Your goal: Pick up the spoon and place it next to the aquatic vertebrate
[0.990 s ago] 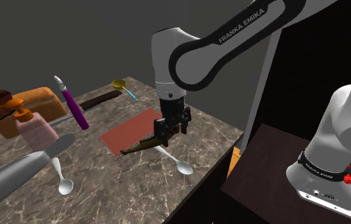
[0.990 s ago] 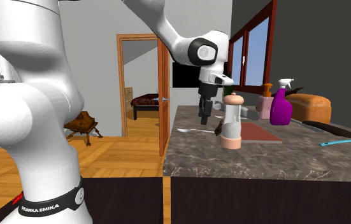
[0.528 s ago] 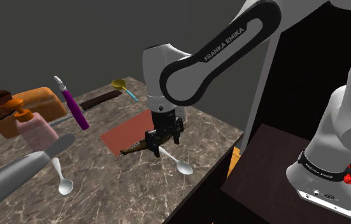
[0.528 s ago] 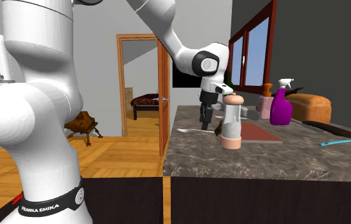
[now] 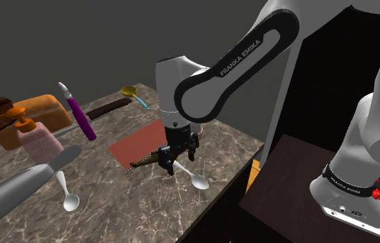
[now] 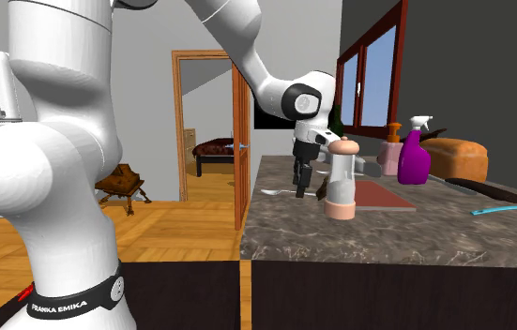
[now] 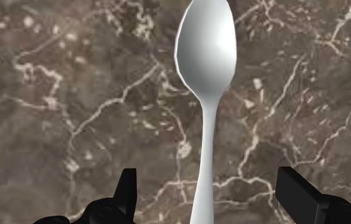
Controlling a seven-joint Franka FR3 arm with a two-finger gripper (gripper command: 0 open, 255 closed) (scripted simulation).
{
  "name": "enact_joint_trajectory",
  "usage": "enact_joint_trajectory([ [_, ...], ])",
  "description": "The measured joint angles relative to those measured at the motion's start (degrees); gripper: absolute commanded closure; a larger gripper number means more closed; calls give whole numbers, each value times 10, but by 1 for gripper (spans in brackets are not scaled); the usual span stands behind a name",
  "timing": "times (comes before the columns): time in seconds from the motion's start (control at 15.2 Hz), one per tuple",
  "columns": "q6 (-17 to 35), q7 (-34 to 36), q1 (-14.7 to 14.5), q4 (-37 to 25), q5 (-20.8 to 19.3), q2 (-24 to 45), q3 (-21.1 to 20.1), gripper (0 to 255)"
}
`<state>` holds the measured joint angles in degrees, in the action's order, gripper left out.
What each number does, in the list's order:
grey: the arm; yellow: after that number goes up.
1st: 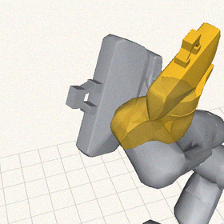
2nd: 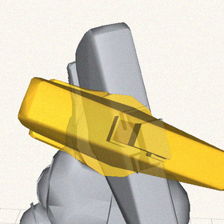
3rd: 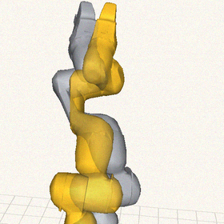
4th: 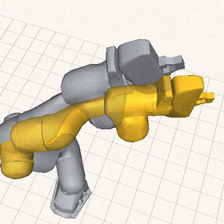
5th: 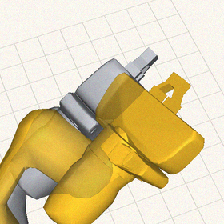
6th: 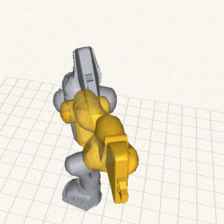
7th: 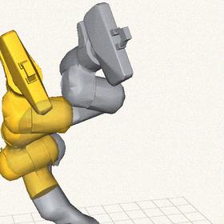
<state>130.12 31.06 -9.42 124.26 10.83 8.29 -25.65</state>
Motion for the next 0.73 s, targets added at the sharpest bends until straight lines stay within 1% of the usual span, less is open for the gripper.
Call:
enact_joint_trajectory([
  [0.07, 0, 0, 0, 0, 0, 0, 0, 0],
  [0.13, 0, 0, 0, 0, 0, 0, 0, 255],
  [0.73, -1, 1, 0, -1, 0, -1, 0, 255],
])
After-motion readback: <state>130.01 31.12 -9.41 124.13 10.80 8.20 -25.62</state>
